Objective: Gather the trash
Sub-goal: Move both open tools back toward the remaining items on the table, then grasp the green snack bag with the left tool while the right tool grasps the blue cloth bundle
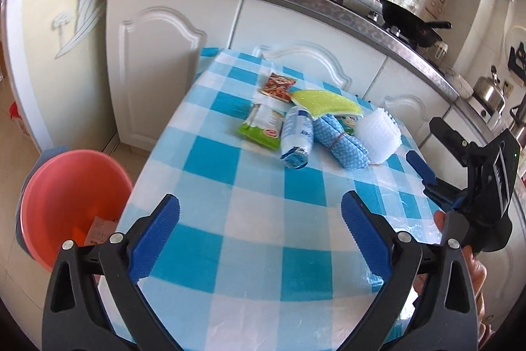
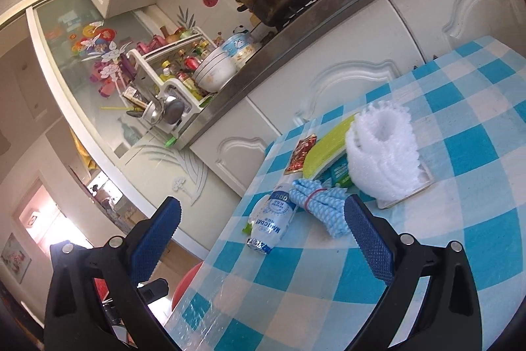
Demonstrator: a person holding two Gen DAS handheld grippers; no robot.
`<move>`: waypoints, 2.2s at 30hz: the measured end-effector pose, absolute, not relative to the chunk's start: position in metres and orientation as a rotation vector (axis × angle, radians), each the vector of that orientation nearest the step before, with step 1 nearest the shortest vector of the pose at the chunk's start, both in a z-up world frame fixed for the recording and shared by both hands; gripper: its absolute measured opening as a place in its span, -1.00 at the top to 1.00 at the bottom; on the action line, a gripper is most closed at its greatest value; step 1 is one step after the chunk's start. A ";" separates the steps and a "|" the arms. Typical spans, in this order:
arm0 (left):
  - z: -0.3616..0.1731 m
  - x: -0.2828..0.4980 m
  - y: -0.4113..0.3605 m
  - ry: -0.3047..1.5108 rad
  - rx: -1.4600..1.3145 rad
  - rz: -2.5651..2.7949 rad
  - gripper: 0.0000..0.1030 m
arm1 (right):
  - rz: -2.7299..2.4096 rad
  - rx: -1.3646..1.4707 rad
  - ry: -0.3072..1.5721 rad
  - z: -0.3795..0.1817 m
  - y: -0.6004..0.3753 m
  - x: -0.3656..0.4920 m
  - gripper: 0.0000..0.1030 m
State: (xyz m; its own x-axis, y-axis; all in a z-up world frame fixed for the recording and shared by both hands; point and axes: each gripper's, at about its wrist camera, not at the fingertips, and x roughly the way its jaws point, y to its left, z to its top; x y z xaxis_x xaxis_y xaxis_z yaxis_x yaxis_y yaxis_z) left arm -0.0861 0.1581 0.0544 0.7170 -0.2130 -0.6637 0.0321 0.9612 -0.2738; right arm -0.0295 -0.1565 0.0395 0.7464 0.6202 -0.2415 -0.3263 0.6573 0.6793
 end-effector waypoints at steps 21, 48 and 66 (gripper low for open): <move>0.027 0.063 0.145 0.843 -0.180 -0.091 -0.90 | 0.504 0.699 0.587 0.019 -0.208 0.018 -0.91; 0.006 0.069 0.106 0.872 -0.021 -0.124 0.30 | 0.560 0.376 0.789 -0.001 -0.127 0.029 -0.22; 0.016 0.028 0.120 0.849 -0.081 -0.093 0.33 | 0.548 0.343 0.809 -0.004 -0.122 0.032 0.71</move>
